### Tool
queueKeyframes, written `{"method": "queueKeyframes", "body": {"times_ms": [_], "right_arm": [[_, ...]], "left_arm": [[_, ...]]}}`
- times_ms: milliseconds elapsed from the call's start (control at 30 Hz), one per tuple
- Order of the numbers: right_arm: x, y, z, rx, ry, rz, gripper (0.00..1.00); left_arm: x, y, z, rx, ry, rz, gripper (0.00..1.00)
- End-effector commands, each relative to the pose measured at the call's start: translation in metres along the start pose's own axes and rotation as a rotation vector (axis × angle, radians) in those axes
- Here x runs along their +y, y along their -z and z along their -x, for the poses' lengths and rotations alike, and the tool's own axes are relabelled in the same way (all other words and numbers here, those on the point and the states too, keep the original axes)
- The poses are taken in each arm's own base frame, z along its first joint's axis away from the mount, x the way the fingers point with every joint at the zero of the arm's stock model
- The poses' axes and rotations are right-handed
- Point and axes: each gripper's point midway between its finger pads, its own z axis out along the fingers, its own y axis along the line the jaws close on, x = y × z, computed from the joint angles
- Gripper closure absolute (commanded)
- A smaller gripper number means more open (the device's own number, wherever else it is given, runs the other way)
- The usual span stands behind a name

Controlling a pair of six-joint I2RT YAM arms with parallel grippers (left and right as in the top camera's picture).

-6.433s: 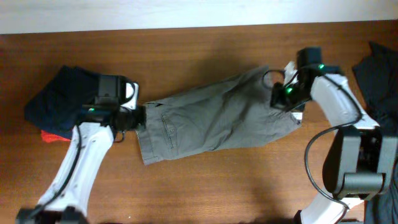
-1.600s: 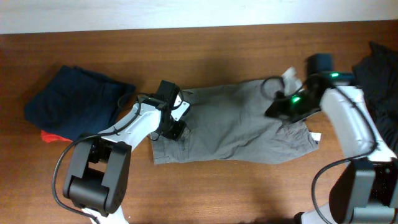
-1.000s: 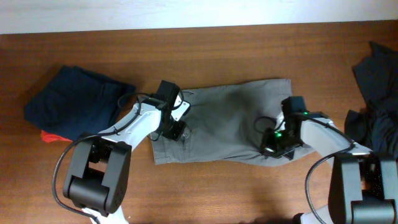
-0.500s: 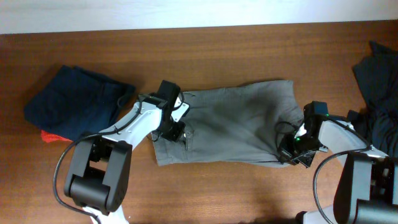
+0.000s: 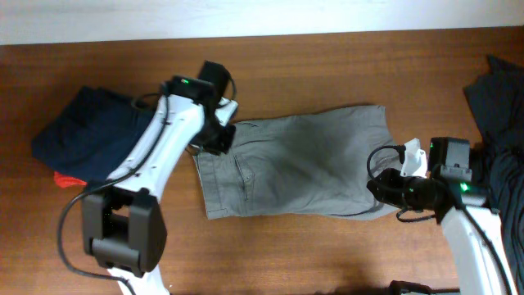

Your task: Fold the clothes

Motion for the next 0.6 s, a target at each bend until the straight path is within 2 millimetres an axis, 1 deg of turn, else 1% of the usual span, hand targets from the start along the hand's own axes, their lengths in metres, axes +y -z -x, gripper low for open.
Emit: {"method": "queueKeyframes", "body": {"times_ms": [0,100,167,200,267,333,400,467,533,567], "right_arm": [[0.020,0.007,-0.002,-0.025,0.091,0.048,0.63],[0.029,0.004,-0.004,-0.016,0.127,0.062,0.57],[0.032,0.001,-0.001,-0.022,0.148,0.064,0.53],[0.033,-0.001,0.002,-0.031,0.158,0.064,0.49],[0.034,-0.003,0.009,-0.044,0.168,0.068,0.42],[0.035,-0.006,0.016,-0.043,0.162,0.064,0.39],[0.034,-0.010,0.022,-0.028,0.152,0.062,0.38],[0.034,-0.013,0.027,-0.004,0.141,0.056,0.37],[0.034,-0.016,0.033,0.010,0.142,0.053,0.35],[0.034,-0.017,0.037,0.013,0.141,0.048,0.35]], "left_arm": [[0.042,0.036,-0.010,-0.041,0.171,0.022,0.82],[0.074,0.054,-0.041,0.013,0.279,0.026,0.84],[0.092,0.066,-0.060,0.024,0.348,0.024,0.87],[0.099,0.073,-0.067,0.014,0.382,0.016,0.87],[0.101,0.082,-0.075,-0.025,0.394,-0.047,0.88],[0.097,0.086,-0.082,-0.063,0.412,-0.104,0.86],[0.093,0.081,-0.091,-0.094,0.435,-0.143,0.79],[0.082,0.066,-0.096,-0.118,0.489,-0.226,0.63],[0.063,0.045,-0.099,-0.132,0.523,-0.346,0.46],[0.055,0.032,-0.100,-0.129,0.542,-0.403,0.40]]}}
